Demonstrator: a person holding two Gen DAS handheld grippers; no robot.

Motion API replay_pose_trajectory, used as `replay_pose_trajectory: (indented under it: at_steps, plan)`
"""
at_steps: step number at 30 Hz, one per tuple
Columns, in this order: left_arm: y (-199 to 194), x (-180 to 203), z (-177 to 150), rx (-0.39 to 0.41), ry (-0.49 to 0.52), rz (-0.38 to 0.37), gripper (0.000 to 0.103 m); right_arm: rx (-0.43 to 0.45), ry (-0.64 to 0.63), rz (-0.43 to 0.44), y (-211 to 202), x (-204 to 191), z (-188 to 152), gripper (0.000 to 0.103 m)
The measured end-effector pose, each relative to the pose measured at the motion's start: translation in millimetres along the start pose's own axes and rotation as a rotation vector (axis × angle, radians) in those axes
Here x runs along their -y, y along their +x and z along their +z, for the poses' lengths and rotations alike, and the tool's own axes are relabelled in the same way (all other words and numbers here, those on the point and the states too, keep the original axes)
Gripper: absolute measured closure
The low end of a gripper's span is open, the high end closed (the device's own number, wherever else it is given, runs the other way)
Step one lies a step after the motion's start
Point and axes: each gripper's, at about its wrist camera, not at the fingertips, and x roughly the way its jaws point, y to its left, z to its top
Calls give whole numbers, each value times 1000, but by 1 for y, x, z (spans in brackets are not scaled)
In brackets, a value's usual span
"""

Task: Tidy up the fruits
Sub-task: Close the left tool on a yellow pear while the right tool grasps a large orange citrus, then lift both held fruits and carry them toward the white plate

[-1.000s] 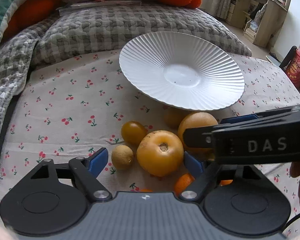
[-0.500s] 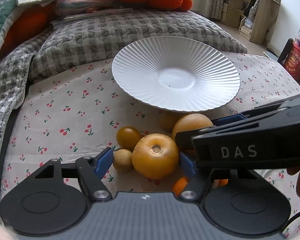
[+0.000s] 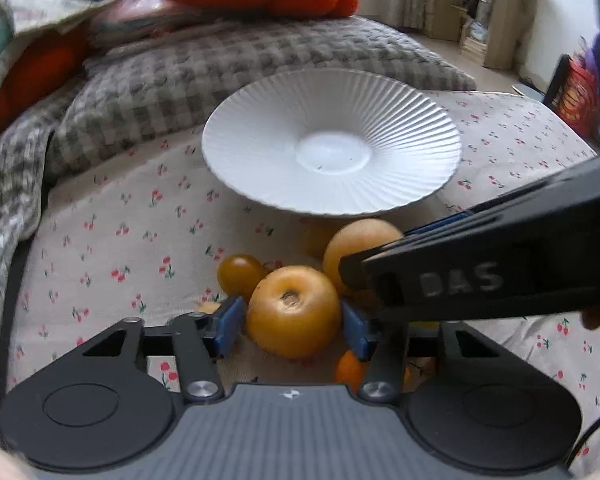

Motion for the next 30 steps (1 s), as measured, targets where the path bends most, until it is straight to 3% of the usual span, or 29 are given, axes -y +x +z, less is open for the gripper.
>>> replay_pose_trajectory:
  at_steps: [2,5,7,11,17,21,26,30]
  plan:
    - [2,-2,0,3,-5,12,35,0,3,0,0,1,0,66]
    - [6,-6,0,3,-22,5,33,3,4,-7,0,1,-1,66]
    - [9,-7,0,1,-29,-5,37,2,5,-5,-1,1,-1,67]
    - [8,-4,-1,5,-29,-46,58,-1,7,-4,-2,1,-1,68]
    - [5,-5,-2,-3,-42,-49,59,0,4,7,-6,-2,-1,70]
    - [2,-9,-3,-11,-56,-59,59,8,3,39,-14,-5,2,82]
    - [-3,-9,-6,-9,-55,-72,59,0,-23,29,-10,-7,1,82]
    - [-3,-13,-6,-15,-67,-70,59,2,-45,12,-5,-4,-1,62]
